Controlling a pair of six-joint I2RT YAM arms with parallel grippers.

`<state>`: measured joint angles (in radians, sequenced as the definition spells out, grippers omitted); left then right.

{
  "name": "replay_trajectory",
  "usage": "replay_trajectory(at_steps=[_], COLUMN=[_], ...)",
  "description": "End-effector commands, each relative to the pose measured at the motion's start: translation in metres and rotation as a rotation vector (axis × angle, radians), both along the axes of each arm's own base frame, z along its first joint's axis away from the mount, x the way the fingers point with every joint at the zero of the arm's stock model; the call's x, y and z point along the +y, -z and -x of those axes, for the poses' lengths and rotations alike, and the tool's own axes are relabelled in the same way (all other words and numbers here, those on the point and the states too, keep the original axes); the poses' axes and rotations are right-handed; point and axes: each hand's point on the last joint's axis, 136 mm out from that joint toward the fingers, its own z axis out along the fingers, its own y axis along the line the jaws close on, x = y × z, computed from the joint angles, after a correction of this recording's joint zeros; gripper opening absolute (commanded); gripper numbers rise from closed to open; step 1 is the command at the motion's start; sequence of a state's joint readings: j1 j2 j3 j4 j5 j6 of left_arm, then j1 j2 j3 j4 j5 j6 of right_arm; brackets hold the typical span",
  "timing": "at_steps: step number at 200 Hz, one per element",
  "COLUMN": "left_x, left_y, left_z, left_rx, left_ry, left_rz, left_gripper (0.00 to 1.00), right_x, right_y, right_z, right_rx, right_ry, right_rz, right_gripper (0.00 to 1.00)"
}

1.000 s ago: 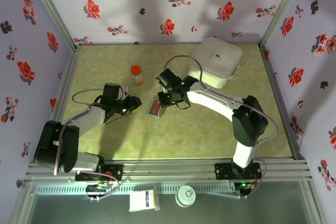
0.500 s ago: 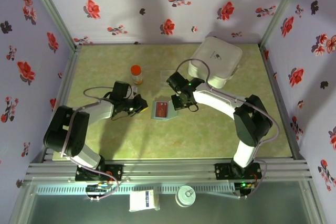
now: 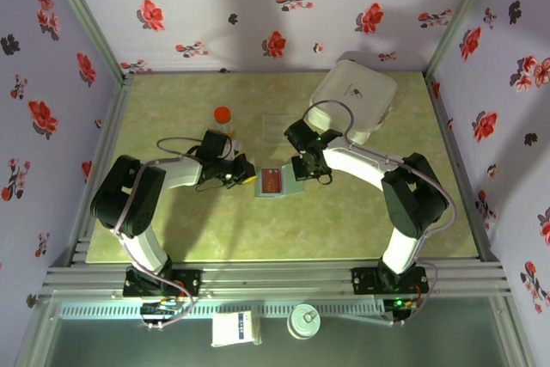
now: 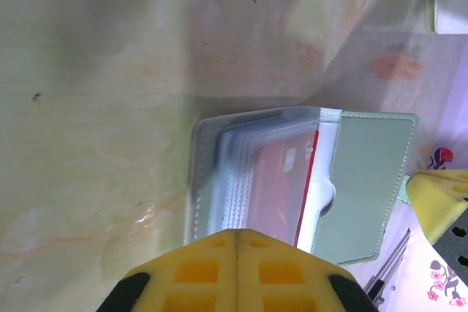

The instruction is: Take the credit cards out of the card holder

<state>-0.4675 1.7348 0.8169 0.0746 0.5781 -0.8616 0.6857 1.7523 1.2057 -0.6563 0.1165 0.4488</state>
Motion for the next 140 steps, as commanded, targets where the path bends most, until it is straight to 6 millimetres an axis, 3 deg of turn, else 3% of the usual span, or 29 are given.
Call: replay_trajectory(at_steps=[1,71,140], left_x=[-0.005,0.021,0.048], left_y=[0.000,0.024,0.032], left_z=[-0.001,0.011,0.017], left_rx=[0.015,0.076,0.093], left_ry=[0.013,-0.012,-0.036], left_rz=[0.010,-0.135,-0.232], left_gripper=[0.00,0.00,0.00], right_x=[0.001,0.018,0.027], right_y=[0.007,0.018,0.039], right_z=[-0.001,-0.001,0.005], right_rx=[0.010,0.049,0.098], right_ry=[0.019,0.044,0.068], right_rz=[-0.012,-0.102,-0.149], right_gripper=[0.00,0.00,0.00])
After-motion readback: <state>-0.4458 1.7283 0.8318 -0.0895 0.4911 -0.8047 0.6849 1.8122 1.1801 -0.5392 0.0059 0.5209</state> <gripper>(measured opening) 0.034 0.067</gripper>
